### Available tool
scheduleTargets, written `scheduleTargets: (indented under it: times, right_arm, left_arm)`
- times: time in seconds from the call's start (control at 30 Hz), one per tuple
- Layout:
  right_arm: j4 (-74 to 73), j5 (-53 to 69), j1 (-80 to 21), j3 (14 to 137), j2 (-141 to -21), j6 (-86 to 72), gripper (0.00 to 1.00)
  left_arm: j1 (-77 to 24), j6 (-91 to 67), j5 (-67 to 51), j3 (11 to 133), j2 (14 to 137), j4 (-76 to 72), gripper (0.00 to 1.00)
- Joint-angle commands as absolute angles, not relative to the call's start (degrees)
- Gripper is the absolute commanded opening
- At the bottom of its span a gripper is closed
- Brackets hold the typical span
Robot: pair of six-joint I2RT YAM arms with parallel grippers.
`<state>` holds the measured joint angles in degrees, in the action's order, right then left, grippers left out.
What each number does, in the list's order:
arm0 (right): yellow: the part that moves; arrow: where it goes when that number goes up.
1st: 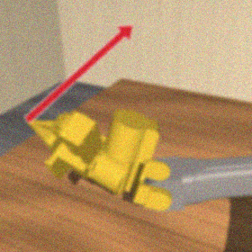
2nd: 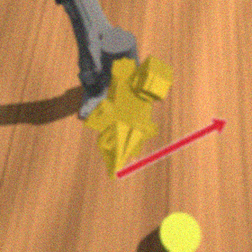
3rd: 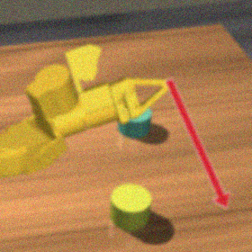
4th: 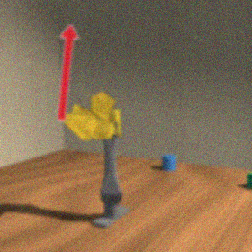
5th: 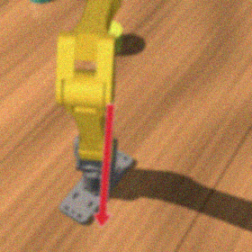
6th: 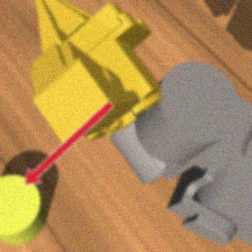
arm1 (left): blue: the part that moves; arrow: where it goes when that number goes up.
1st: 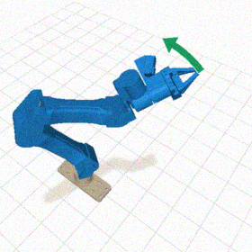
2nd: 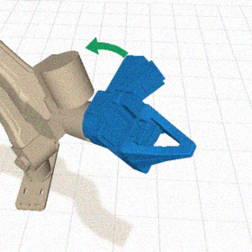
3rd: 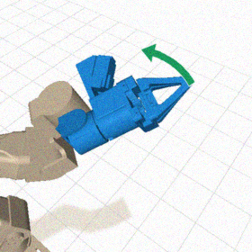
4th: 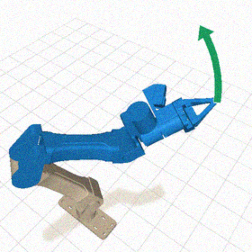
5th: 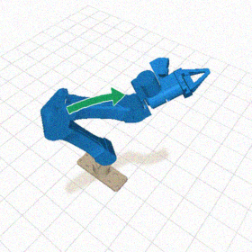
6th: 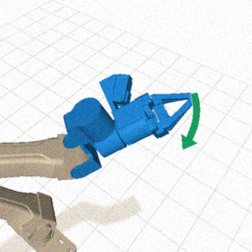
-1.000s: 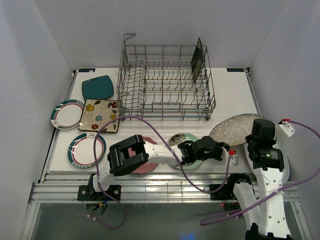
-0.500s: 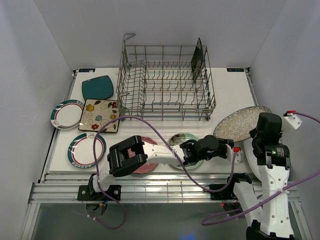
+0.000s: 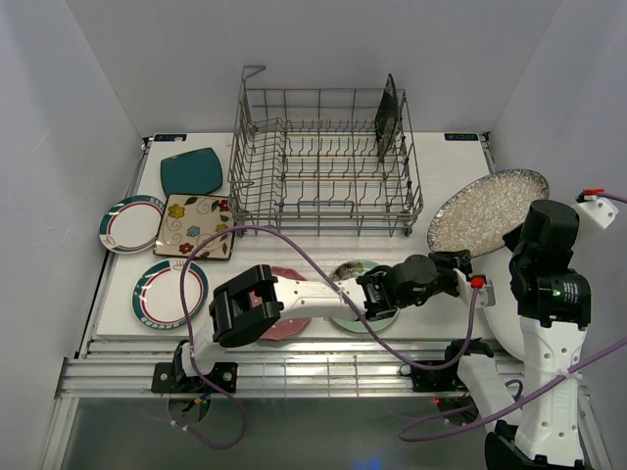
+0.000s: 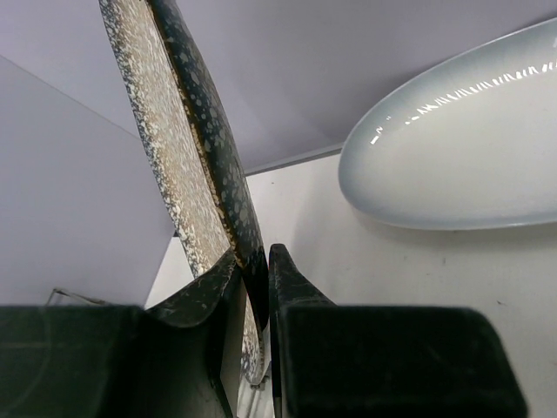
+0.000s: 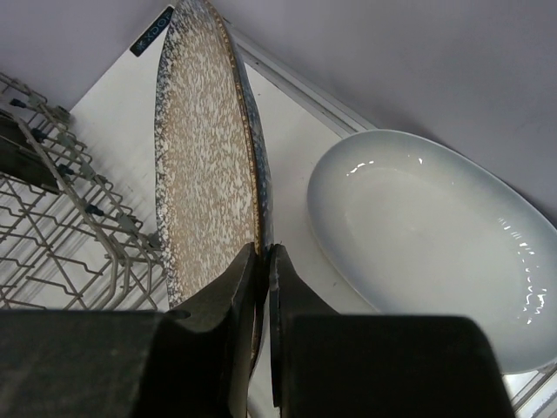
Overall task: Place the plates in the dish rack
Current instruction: Pick up the plate from the corner of the board, then insert the plate into the dish rack.
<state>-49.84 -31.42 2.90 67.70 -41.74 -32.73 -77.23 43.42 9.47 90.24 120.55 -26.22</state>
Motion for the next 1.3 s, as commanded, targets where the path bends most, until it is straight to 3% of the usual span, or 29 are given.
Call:
scheduleTargets:
  times: [0.0,0.77,1.27]
  right_arm:
    - [-40.8,-24.9,2.2,74.5,-41.5,-33.7,0.08]
    - [-37.3,-13.2,2.2,88.3,-49.5,-27.7,0.08]
    - [-35.7,-8.8,2.1,92.9,-55.0,-27.2,0.08]
  left_arm:
    - [-78.0,49.7,11.1,94.7,116.3,-32.1,0.00]
    - [-78.6,70.4,15.9,98.5,119.8,-46.9,0.00]
    - [-76.1,70.8,17.1,98.3,119.3,-49.3,0.00]
